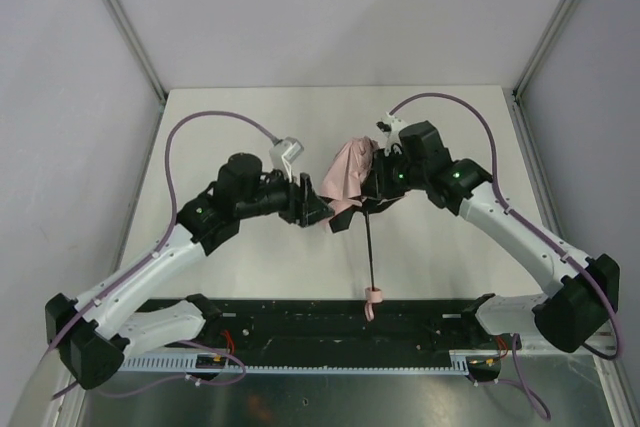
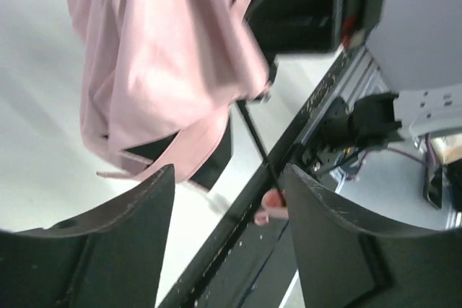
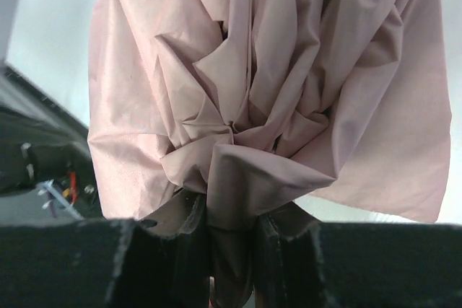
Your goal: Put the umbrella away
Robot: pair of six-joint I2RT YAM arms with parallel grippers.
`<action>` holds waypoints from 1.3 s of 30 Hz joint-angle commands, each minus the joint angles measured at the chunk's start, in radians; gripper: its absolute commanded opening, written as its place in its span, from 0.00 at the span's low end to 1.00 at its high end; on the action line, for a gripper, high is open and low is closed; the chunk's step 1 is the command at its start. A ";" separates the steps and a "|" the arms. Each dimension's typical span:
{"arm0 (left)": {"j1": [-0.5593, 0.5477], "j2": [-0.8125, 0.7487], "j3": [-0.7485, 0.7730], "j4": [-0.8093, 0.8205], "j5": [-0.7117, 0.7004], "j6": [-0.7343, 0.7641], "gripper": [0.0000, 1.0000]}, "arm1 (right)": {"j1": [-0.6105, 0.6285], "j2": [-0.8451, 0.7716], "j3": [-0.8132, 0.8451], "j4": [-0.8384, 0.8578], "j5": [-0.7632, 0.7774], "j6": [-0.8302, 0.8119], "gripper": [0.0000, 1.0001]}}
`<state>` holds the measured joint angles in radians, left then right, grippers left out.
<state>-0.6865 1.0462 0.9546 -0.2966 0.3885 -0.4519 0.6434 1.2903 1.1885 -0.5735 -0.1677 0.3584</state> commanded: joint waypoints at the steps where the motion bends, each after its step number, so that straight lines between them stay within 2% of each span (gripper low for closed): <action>1: 0.016 -0.089 -0.099 0.088 0.104 0.077 0.70 | -0.054 -0.053 0.068 0.041 -0.336 -0.108 0.00; 4: 0.048 -0.133 -0.181 0.164 0.197 0.064 0.87 | -0.090 -0.071 0.068 -0.001 -0.383 -0.142 0.00; 7: 0.057 -0.132 -0.251 0.247 0.256 0.026 0.97 | -0.116 -0.082 0.066 0.008 -0.432 -0.136 0.00; 13: 0.056 -0.158 -0.376 0.447 0.291 0.003 0.99 | -0.150 -0.086 0.066 0.047 -0.543 -0.102 0.00; 19: 0.033 -0.118 -0.398 0.541 0.374 0.000 0.97 | -0.163 -0.085 0.068 0.063 -0.590 -0.092 0.00; 22: 0.006 -0.113 -0.405 0.564 0.404 -0.007 0.86 | -0.171 -0.082 0.068 0.070 -0.599 -0.089 0.00; 24: -0.001 -0.114 -0.412 0.566 0.423 -0.020 0.72 | -0.182 -0.080 0.068 0.073 -0.594 -0.086 0.00; 28: -0.020 -0.124 -0.439 0.567 0.447 -0.064 0.53 | -0.214 -0.073 0.068 0.095 -0.581 -0.067 0.00; 34: -0.085 -0.166 -0.425 0.558 0.391 -0.097 0.07 | -0.219 -0.073 0.076 0.120 -0.513 -0.042 0.00; 36: -0.112 -0.186 -0.402 0.518 0.354 -0.095 0.02 | -0.208 -0.080 0.079 0.105 -0.423 -0.044 0.00; 39: -0.181 -0.192 -0.341 0.441 0.276 -0.075 0.00 | -0.150 -0.080 0.089 0.085 -0.241 -0.038 0.00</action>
<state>-0.7933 0.8848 0.5213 0.2077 0.7521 -0.5392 0.4393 1.2388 1.2095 -0.5392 -0.6193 0.2996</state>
